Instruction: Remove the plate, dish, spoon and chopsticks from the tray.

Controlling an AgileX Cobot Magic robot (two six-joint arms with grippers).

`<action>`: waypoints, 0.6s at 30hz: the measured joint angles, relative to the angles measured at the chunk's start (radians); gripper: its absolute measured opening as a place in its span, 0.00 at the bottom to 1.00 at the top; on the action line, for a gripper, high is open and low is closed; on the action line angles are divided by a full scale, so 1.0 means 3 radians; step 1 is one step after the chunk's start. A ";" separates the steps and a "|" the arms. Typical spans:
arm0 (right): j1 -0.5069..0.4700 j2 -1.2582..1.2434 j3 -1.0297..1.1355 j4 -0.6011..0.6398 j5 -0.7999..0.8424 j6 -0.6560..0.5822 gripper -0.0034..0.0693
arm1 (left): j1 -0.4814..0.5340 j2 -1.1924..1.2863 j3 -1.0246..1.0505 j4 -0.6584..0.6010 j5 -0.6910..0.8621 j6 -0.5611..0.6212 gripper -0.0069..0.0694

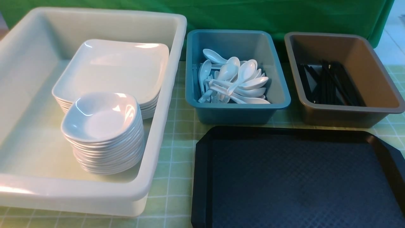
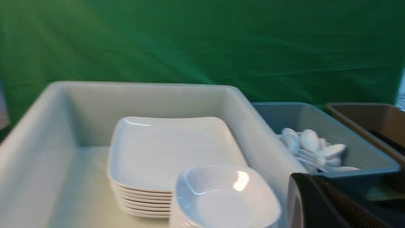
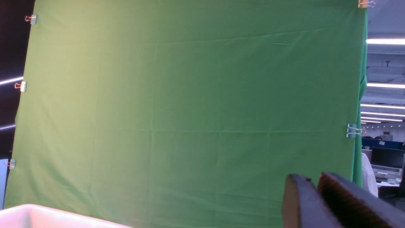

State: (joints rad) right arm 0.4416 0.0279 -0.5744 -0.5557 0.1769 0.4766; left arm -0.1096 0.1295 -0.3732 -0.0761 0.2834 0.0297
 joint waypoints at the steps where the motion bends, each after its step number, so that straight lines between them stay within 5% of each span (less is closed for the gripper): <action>1: 0.0000 0.0000 0.0000 0.0000 0.0000 0.0000 0.16 | 0.0123 -0.0096 0.0141 0.0014 -0.0071 0.0000 0.07; 6: 0.0000 0.0000 0.0001 0.0000 0.0000 0.0000 0.17 | 0.0514 -0.0401 0.0844 0.0102 -0.0371 0.0000 0.07; 18: 0.0000 0.0000 0.0001 0.0000 -0.0004 0.0000 0.21 | 0.0531 -0.0421 0.1267 0.0254 -0.0224 0.0000 0.07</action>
State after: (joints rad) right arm 0.4416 0.0279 -0.5740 -0.5557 0.1757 0.4766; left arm 0.0496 0.0031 0.0068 0.0000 0.2163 0.0297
